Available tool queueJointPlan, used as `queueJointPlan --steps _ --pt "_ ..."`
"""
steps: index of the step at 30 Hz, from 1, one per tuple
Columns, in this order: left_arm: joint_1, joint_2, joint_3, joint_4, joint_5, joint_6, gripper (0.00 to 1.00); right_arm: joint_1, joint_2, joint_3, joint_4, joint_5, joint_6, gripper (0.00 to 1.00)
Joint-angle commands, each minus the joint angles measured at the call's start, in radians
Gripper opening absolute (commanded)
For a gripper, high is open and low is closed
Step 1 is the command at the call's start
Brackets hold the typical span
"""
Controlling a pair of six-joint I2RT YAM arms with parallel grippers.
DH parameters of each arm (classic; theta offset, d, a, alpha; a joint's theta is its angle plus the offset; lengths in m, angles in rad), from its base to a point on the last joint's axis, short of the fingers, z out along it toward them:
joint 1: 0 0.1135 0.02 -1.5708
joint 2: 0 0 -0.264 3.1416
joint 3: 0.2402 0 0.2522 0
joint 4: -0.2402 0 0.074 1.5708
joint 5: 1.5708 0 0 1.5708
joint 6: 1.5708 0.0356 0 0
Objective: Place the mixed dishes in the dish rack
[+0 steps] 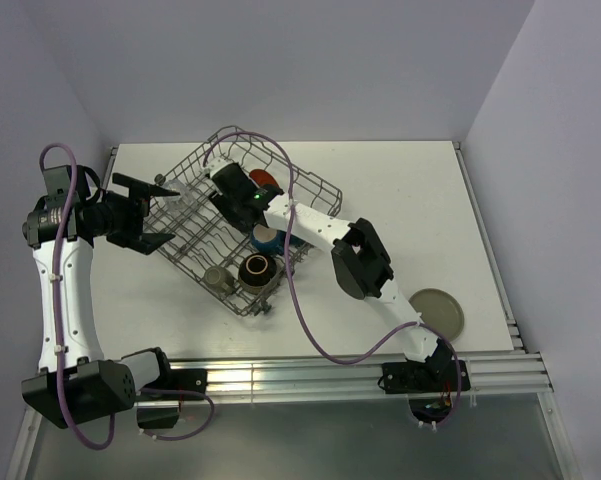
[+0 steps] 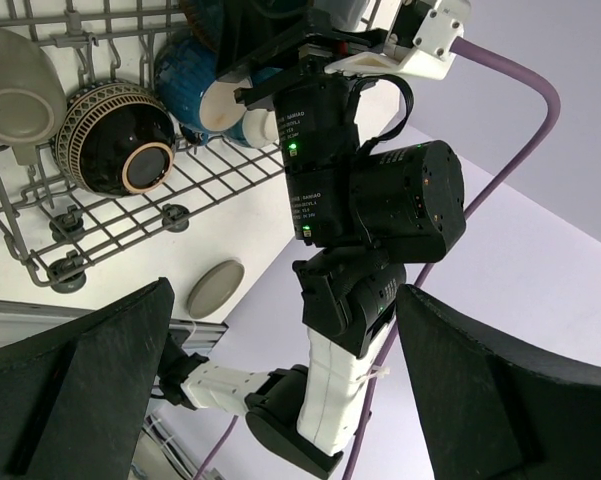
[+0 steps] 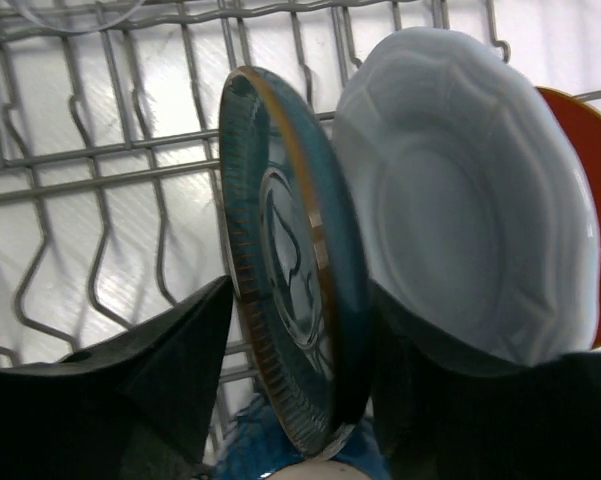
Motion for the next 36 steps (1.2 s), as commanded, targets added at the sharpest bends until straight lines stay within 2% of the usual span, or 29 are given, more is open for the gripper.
queueJointPlan --steps 1,6,16,19,22,24,27,28,29,31,32,36 --pt "-0.003 -0.025 -0.005 0.032 0.008 -0.001 0.99 0.0 -0.044 -0.003 0.022 0.044 0.01 0.63" --pt "-0.006 -0.027 -0.014 0.037 -0.005 0.001 0.99 -0.001 -0.111 0.0 0.026 0.056 0.01 0.7" --pt "-0.069 -0.058 -0.079 0.075 -0.047 -0.033 0.99 -0.009 -0.272 -0.015 0.021 0.079 0.016 0.77" --pt "-0.117 -0.041 -0.066 0.075 -0.091 -0.032 0.99 -0.021 -0.329 -0.028 0.015 0.09 0.031 0.85" --pt "-0.206 0.01 -0.016 0.078 -0.152 -0.015 0.98 -0.061 -0.399 -0.057 -0.008 0.143 0.077 0.89" --pt "-0.307 0.048 0.039 0.078 -0.197 -0.004 0.98 -0.102 -0.444 -0.093 -0.037 0.143 0.18 0.91" --pt "-0.459 0.148 0.12 0.089 -0.274 0.007 0.97 -0.223 -0.539 -0.165 -0.172 0.124 0.354 0.91" --pt "-0.502 0.21 0.147 0.095 -0.306 0.013 0.96 -0.297 -0.603 -0.199 -0.192 0.075 0.391 0.91" --pt "-0.584 0.243 0.173 0.1 -0.321 0.016 0.96 -0.334 -0.639 -0.288 -0.203 0.05 0.445 0.91" --pt "-0.666 0.354 0.277 0.111 -0.349 0.034 0.94 -0.395 -0.767 -0.385 -0.215 0.027 0.467 0.91" --pt "-0.742 0.393 0.315 0.114 -0.367 0.042 0.94 -0.449 -0.807 -0.473 -0.218 0.031 0.479 0.91" --pt "-0.89 0.612 0.576 0.092 -0.384 0.112 0.92 -0.579 -1.004 -0.642 -0.273 0.062 0.543 0.91"
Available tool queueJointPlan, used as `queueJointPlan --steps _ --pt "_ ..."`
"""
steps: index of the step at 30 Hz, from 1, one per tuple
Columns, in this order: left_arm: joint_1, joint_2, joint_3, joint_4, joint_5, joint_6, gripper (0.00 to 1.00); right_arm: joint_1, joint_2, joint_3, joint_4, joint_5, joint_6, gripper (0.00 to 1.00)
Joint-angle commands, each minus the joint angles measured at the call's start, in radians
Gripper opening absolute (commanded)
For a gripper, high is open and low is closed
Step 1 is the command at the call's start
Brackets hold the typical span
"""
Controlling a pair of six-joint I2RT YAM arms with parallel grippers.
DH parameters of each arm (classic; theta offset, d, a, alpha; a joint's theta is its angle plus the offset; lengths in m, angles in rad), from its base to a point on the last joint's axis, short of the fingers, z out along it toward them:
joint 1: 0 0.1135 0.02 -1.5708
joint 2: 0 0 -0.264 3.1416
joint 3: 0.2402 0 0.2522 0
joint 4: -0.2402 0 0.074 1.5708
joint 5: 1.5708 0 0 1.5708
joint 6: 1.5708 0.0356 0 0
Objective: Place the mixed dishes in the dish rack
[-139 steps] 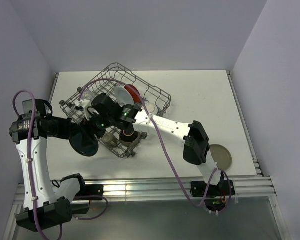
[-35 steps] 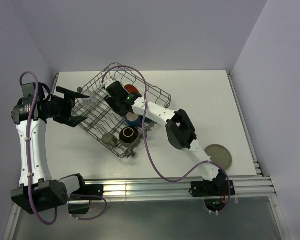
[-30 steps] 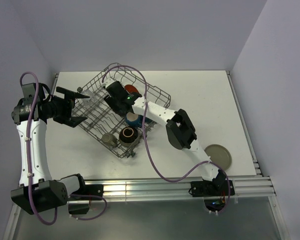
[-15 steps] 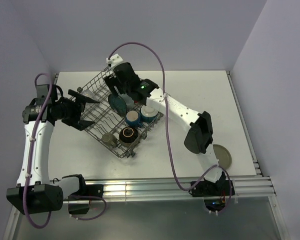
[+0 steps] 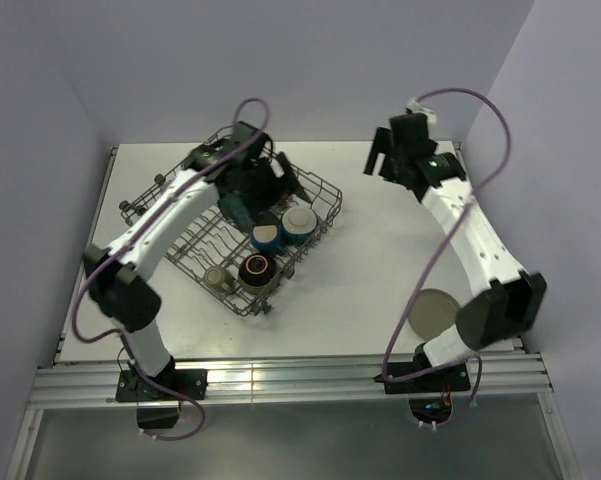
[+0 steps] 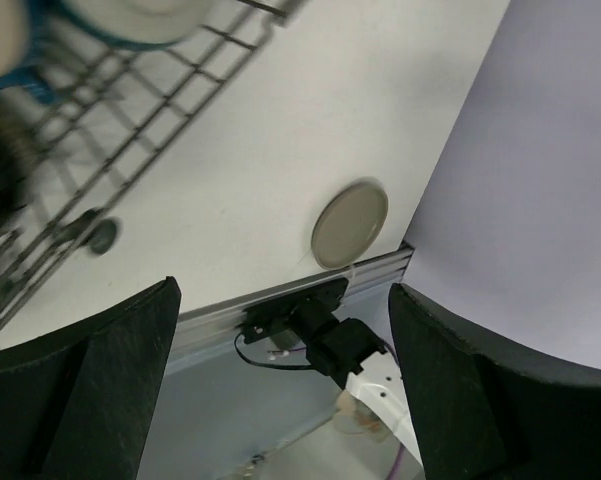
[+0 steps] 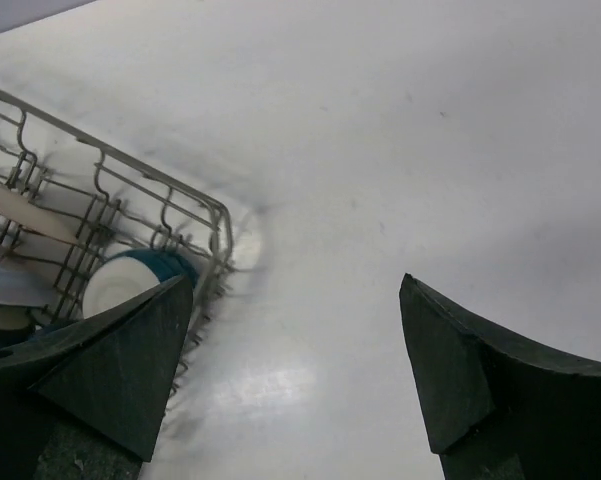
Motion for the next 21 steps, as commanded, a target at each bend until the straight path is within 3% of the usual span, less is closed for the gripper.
queueJointPlan --steps 1,5,11,18,21 --pt "-0.111 0.16 0.192 0.001 -0.047 0.105 0.91 -0.059 -0.212 -0.105 -0.085 -0.003 0.118 0.91" --pt "-0.205 0.282 0.326 0.015 -0.066 0.155 0.86 -0.156 -0.317 -0.37 -0.098 -0.084 0.196 0.91" --pt "-0.265 0.322 0.277 0.085 -0.067 0.176 0.83 -0.352 -0.397 -0.768 -0.041 -0.288 0.317 0.82" --pt "-0.291 0.292 0.223 0.114 -0.083 0.245 0.82 -0.383 -0.397 -0.896 -0.033 -0.143 0.4 0.7" --pt "-0.291 0.276 0.205 0.113 -0.106 0.262 0.82 -0.393 -0.372 -0.92 -0.027 -0.091 0.406 0.56"
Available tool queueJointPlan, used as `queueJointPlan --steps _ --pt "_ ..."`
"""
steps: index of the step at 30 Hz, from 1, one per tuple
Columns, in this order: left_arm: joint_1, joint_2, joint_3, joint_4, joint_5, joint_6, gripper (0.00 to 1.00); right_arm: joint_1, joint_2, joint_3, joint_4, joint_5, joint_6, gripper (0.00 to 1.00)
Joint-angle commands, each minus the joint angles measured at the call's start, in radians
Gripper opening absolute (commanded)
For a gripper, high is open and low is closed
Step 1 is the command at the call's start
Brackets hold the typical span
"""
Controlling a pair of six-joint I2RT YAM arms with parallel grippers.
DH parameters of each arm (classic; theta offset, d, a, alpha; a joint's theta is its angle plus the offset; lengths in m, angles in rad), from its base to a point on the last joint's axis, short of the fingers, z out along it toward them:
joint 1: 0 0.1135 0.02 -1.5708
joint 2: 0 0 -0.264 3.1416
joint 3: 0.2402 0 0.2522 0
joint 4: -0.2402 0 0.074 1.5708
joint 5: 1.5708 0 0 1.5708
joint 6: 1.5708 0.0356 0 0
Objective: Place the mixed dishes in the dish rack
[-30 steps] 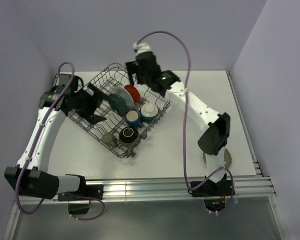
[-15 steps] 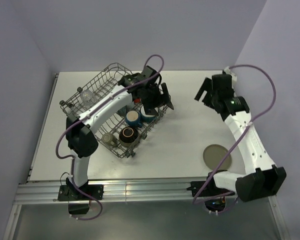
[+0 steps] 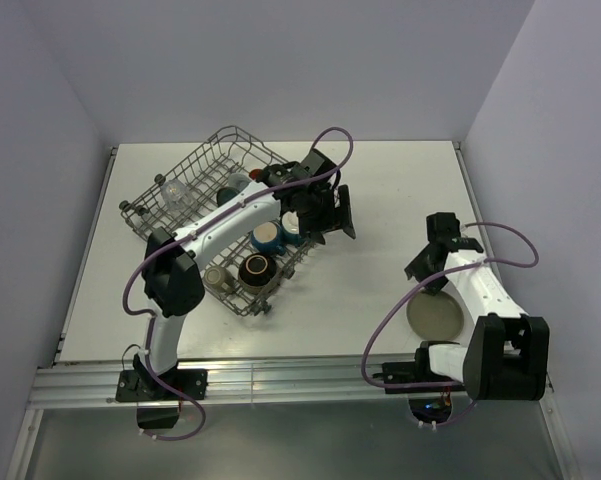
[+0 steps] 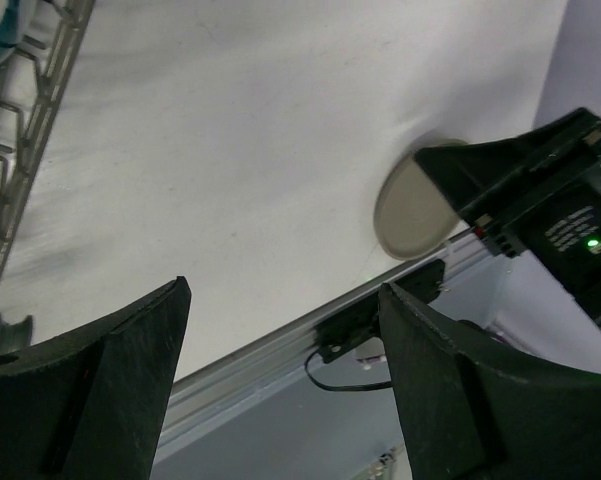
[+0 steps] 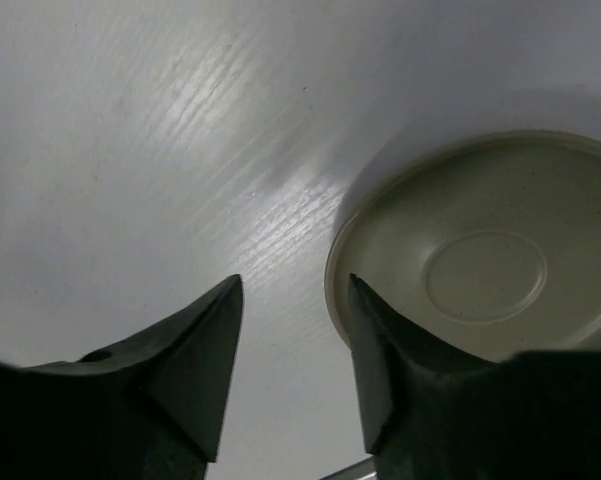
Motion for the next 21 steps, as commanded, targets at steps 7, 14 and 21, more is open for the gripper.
queueJointPlan --steps 7,14,21 --pt "-0.008 -0.094 -0.039 0.013 -0.067 0.112 0.82 -0.028 0.045 -0.089 0.062 0.1 0.048 0.29" --pt "-0.023 -0.064 -0.059 0.018 -0.008 0.145 0.82 -0.03 0.109 -0.126 0.1 0.045 0.067 0.01" --pt "-0.049 -0.048 -0.041 -0.004 -0.02 0.159 0.84 -0.009 0.066 -0.084 0.158 -0.009 0.015 0.0"
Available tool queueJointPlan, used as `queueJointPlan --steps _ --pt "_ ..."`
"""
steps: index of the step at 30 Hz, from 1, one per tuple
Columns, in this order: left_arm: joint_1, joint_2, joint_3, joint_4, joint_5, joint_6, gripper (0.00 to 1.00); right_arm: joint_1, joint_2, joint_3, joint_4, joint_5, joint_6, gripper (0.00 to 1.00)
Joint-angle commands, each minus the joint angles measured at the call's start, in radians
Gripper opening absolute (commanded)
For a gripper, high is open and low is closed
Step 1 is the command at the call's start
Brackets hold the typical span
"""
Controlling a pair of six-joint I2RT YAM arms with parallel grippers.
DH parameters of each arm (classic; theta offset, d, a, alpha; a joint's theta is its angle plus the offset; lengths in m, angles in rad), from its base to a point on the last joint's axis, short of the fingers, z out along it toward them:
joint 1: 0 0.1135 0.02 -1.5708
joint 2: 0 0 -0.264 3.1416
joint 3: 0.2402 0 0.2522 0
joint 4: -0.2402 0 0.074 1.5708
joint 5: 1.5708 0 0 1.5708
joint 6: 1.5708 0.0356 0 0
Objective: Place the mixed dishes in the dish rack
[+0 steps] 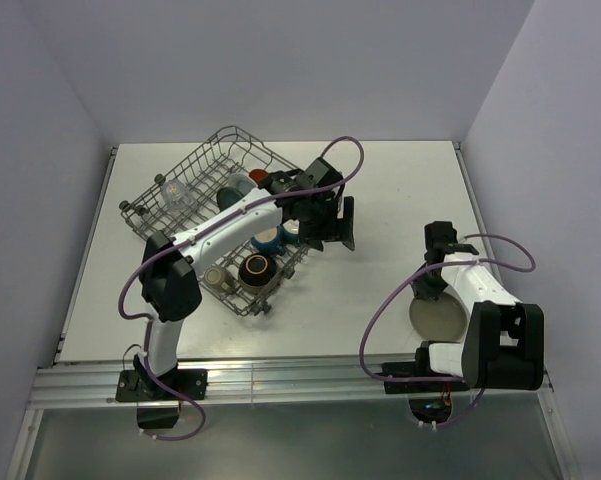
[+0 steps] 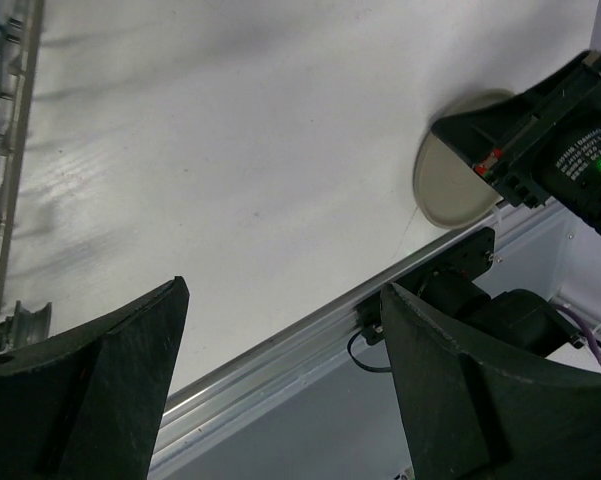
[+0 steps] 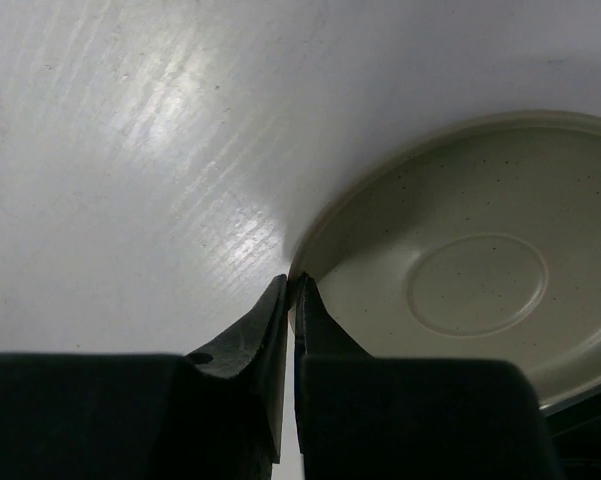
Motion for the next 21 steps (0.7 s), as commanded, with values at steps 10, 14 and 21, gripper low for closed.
queueJointPlan --steps 10,14,21 --pt "-0.021 -0.013 -0.017 0.018 0.016 0.031 0.84 0.096 0.042 0.081 0.162 -0.185 0.009 0.0" --pt "-0.033 -0.056 -0.124 0.125 0.026 0.059 0.86 0.144 0.079 0.125 0.174 -0.273 0.066 0.0" --pt "-0.058 -0.138 -0.402 0.42 0.008 0.095 0.9 0.193 0.117 0.222 0.148 -0.392 0.169 0.0"
